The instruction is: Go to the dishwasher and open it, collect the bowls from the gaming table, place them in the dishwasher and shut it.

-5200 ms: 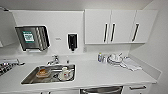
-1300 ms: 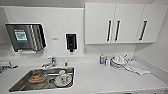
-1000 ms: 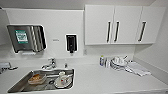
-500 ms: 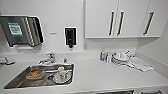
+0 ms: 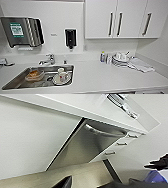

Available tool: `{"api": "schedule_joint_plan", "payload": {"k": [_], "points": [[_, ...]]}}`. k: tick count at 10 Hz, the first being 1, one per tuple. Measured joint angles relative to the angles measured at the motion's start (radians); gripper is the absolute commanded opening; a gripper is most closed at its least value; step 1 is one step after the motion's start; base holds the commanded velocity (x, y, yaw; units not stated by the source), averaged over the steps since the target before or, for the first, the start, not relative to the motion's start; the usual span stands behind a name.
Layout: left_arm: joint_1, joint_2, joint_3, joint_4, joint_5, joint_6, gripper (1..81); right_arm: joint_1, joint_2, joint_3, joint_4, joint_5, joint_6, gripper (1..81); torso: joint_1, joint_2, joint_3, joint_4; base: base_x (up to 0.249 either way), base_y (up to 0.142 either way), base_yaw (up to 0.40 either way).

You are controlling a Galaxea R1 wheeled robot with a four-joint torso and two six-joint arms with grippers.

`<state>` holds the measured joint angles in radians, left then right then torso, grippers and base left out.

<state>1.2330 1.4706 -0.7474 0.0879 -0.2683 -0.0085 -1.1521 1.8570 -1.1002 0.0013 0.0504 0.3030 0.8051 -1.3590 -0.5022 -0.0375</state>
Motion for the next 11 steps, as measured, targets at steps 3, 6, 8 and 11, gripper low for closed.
{"api": "schedule_joint_plan", "payload": {"k": [3, 6, 8, 11], "points": [[-0.003, -0.022, 0.078, 0.029, 0.002, -0.026, 81.1, 0.0, -0.002, 0.0, -0.001, -0.001, 0.0, 81.1, 0.068, -0.109, 0.0, 0.0, 0.0, 0.0, 0.0], [-0.048, -0.022, -0.004, 0.051, 0.007, -0.147, 81.1, 0.0, -0.002, 0.0, -0.001, -0.002, 0.001, 81.1, 0.135, -0.216, 0.0, 0.0, 0.0, 0.0, 0.0], [-0.072, -0.041, -0.06, 0.081, 0.009, -0.177, 81.1, 0.012, -0.002, 0.0, 0.001, -0.014, 0.015, 81.1, 0.178, -0.287, 0.001, 0.0, 0.0, 0.0, 0.0], [-0.096, -0.036, -0.01, 0.149, 0.017, -0.225, 81.1, 0.118, -0.022, 0.006, 0.013, -0.093, 0.133, 81.1, 0.234, -0.377, -0.019, 0.0, 0.0, 0.0, 0.0]]}}
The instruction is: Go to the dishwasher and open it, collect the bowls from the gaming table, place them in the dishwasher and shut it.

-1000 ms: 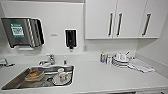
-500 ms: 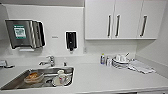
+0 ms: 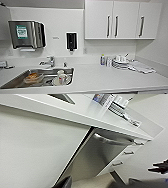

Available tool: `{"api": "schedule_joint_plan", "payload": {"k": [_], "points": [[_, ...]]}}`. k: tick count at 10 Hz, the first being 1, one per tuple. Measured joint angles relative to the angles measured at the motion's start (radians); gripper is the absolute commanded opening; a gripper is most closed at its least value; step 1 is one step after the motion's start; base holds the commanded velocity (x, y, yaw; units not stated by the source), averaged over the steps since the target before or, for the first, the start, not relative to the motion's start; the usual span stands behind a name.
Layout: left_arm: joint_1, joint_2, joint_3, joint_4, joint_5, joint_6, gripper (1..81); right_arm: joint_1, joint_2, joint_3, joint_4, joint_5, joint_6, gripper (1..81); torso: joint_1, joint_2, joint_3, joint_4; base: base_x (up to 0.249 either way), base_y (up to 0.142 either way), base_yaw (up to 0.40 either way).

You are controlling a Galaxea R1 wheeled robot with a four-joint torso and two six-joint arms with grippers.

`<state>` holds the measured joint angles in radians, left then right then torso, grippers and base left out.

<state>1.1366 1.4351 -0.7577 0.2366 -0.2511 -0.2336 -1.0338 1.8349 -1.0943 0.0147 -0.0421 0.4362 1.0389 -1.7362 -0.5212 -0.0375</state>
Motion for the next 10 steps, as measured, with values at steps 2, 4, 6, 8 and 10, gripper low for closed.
{"api": "schedule_joint_plan", "payload": {"k": [2, 4, 6, 8, 10], "points": [[-0.003, 0.029, 0.023, 0.027, 0.01, -0.014, 81.1, 0.057, -0.017, 0.024, 0.0, -0.083, 0.036, 81.1, 0.011, -0.02, -0.046, 0.0, 0.0, 0.0, 0.0], [-0.004, 0.031, 0.021, 0.029, 0.01, -0.017, 81.1, 0.104, -0.035, 0.056, 0.001, -0.116, 0.049, 81.1, 0.016, -0.025, -0.097, 0.0, 0.0, 0.0, 0.0], [-0.009, 0.033, 0.004, 0.03, 0.006, -0.018, 81.1, 0.163, -0.051, 0.077, 0.004, -0.146, 0.064, 81.1, 0.017, -0.026, -0.109, 0.0, 0.0, 0.0, 0.0], [-0.011, 0.031, -0.005, 0.03, 0.003, -0.018, 81.1, 0.241, -0.057, 0.097, 0.009, -0.175, 0.091, 81.1, 0.017, -0.026, -0.105, 0.0, 0.0, 0.0, 0.0], [-0.012, 0.033, -0.005, 0.03, -0.002, -0.018, 81.1, 0.331, -0.053, 0.116, 0.011, -0.234, 0.143, 81.1, 0.017, -0.026, -0.106, 0.0, 0.0, 0.0, 0.0]]}}
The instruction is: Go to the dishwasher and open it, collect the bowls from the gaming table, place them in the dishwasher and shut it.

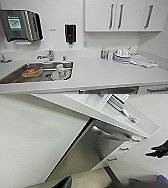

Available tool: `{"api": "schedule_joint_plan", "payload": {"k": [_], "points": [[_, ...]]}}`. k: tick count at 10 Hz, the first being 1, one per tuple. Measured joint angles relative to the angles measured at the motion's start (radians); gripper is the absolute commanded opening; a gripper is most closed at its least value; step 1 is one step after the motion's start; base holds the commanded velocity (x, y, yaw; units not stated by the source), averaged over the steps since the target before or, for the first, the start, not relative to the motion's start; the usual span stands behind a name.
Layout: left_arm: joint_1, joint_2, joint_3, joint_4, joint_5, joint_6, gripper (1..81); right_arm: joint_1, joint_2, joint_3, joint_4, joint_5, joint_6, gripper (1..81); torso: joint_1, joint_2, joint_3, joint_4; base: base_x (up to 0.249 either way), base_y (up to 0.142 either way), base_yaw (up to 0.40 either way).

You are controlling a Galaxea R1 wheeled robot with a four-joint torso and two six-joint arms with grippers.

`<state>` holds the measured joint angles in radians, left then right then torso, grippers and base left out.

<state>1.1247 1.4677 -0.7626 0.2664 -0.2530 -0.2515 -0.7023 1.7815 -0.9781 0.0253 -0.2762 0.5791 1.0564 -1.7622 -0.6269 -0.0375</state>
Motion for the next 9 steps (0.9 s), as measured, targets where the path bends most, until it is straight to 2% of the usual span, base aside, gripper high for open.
{"api": "schedule_joint_plan", "payload": {"k": [2, 4, 5, 7, 9], "points": [[-0.005, 0.006, -0.004, 0.0, -0.016, 0.0, 81.1, 0.075, 0.006, -0.001, 0.002, -0.066, 0.075, 81.1, 0.0, 0.0, 0.0, 0.0, 0.0, 0.0, 0.0], [-0.005, 0.022, -0.011, 0.0, -0.044, 0.0, 81.1, 0.111, 0.045, -0.055, 0.01, -0.151, 0.167, 81.1, 0.0, 0.0, 0.0, 0.0, 0.0, 0.0, 0.0], [-0.005, 0.032, -0.014, 0.0, -0.049, 0.0, 81.1, 0.143, 0.079, -0.099, 0.011, -0.184, 0.247, 81.1, 0.0, 0.0, 0.0, 0.0, 0.0, 0.0, 0.0], [-0.005, 0.048, -0.028, 0.0, -0.054, 0.0, 81.1, 0.169, 0.157, -0.166, 0.014, -0.246, 0.364, 81.1, 0.0, 0.0, 0.0, 0.0, 0.0, 0.0, 0.0], [-0.016, 0.049, -0.034, 0.0, -0.054, -0.004, 81.1, 0.198, 0.234, -0.233, 0.016, -0.297, 0.443, 81.1, 0.001, 0.0, 0.0, 0.0, 0.0, 0.0, 0.0]]}}
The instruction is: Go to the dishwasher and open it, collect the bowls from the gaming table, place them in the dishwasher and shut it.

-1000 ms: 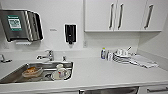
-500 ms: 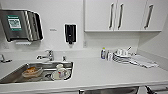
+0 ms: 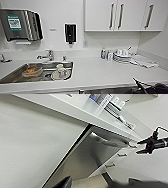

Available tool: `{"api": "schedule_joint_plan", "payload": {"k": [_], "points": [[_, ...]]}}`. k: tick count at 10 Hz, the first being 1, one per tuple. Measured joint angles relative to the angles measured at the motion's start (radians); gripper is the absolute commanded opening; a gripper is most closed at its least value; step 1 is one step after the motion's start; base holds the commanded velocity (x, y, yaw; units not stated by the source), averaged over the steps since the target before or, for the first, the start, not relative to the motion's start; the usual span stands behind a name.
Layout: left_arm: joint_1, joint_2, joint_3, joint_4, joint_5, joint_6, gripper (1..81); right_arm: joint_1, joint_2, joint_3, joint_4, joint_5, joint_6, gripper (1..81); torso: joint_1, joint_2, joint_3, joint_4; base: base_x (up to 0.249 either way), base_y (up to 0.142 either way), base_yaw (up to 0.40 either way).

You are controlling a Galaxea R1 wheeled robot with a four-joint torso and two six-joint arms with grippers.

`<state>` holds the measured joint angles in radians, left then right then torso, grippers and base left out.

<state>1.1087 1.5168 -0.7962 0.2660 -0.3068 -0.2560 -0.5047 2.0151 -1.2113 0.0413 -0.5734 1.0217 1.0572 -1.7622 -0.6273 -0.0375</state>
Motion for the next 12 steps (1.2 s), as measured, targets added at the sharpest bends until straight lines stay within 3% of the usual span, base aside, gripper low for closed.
{"api": "schedule_joint_plan", "payload": {"k": [6, 9, 12], "points": [[-0.027, 0.005, -0.004, 0.0, 0.0, -0.002, 81.1, 0.009, 0.095, -0.138, 0.001, -0.042, 0.283, 81.1, 0.001, 0.0, -0.001, 0.0, 0.0, 0.0, 0.0], [-0.027, 0.011, -0.004, 0.0, 0.0, -0.002, 81.1, 0.009, 0.137, -0.166, 0.0, -0.044, 0.319, 81.1, 0.001, 0.0, -0.001, 0.0, 0.0, 0.0, 0.0], [-0.027, 0.012, -0.004, 0.0, 0.0, -0.002, 81.1, 0.014, 0.247, -0.247, 0.0, -0.045, 0.326, 81.1, 0.001, 0.0, -0.001, 0.0, 0.0, 0.0, 0.0]]}}
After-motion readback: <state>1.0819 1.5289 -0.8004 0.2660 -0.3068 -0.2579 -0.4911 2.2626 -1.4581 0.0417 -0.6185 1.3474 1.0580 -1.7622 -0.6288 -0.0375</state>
